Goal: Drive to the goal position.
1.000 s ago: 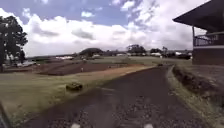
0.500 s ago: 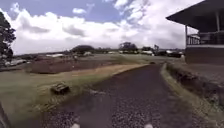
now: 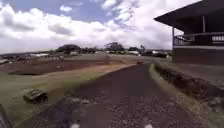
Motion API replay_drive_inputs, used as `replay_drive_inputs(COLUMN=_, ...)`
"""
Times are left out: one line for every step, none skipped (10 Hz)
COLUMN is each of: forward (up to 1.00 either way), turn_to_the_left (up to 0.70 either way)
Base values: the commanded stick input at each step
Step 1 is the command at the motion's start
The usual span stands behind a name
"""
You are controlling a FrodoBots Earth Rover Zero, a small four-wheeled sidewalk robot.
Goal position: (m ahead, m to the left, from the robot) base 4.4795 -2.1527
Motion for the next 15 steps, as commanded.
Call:
replay_drive_inputs(forward=0.7, turn_to_the_left=0.0)
replay_drive_inputs(forward=0.7, turn_to_the_left=0.0)
replay_drive_inputs(forward=0.7, turn_to_the_left=0.0)
replay_drive_inputs(forward=0.7, turn_to_the_left=0.0)
replay_drive_inputs(forward=0.7, turn_to_the_left=0.0)
replay_drive_inputs(forward=0.7, turn_to_the_left=0.0)
replay_drive_inputs(forward=0.7, turn_to_the_left=0.0)
replay_drive_inputs(forward=0.7, turn_to_the_left=0.0)
replay_drive_inputs(forward=0.7, turn_to_the_left=0.0)
replay_drive_inputs(forward=0.7, turn_to_the_left=0.0)
replay_drive_inputs(forward=0.7, turn_to_the_left=0.0)
replay_drive_inputs(forward=0.7, turn_to_the_left=0.0)
replay_drive_inputs(forward=0.7, turn_to_the_left=0.0)
replay_drive_inputs(forward=0.7, turn_to_the_left=0.0)
replay_drive_inputs(forward=0.7, turn_to_the_left=0.0)
